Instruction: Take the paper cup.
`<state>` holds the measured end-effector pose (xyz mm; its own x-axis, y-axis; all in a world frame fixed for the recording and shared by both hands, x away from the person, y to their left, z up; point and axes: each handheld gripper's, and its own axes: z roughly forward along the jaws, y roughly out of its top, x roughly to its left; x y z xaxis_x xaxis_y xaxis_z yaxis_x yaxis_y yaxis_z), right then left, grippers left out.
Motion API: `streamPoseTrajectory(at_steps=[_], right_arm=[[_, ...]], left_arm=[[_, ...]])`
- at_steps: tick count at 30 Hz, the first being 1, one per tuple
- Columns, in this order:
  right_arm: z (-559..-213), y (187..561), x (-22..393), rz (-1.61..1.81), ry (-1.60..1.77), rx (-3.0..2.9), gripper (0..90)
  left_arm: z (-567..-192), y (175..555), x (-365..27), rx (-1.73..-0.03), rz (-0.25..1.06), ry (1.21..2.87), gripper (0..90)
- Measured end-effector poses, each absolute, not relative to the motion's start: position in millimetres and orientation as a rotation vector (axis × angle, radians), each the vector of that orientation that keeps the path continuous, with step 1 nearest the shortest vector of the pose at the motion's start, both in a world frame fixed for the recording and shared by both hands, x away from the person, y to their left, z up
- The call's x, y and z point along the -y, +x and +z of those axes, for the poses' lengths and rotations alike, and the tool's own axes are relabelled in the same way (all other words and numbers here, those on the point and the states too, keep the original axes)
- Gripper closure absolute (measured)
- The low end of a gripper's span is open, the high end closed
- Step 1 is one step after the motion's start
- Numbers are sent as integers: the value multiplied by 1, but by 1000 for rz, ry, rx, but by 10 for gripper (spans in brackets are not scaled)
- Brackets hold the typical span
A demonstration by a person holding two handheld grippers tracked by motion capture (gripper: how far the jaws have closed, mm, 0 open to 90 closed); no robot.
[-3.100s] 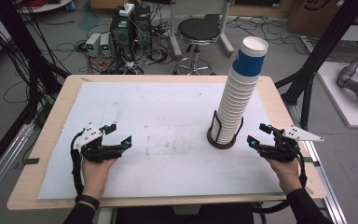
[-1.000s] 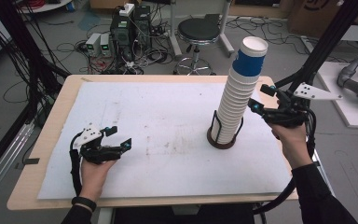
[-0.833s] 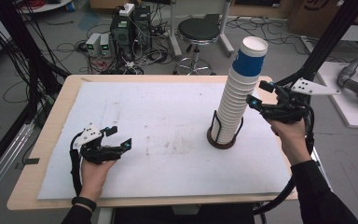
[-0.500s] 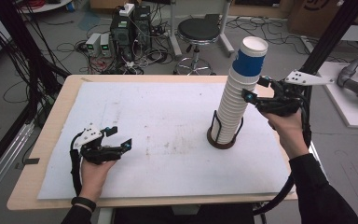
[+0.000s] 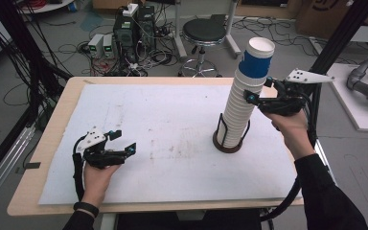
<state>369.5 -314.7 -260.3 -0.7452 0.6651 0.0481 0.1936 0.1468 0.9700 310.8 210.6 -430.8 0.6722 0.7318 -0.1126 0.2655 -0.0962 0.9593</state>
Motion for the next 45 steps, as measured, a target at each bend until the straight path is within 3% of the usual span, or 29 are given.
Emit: streamPoseTrajectory(at_steps=[25,45], right_arm=[[-261,372,312,1613,821,-2026,139],[-261,373,312,1612,814,-2021,141]], left_arm=[[-423,311,-206,-805,450,1671,181],[-332,332,-149,-586,293,1656,182]])
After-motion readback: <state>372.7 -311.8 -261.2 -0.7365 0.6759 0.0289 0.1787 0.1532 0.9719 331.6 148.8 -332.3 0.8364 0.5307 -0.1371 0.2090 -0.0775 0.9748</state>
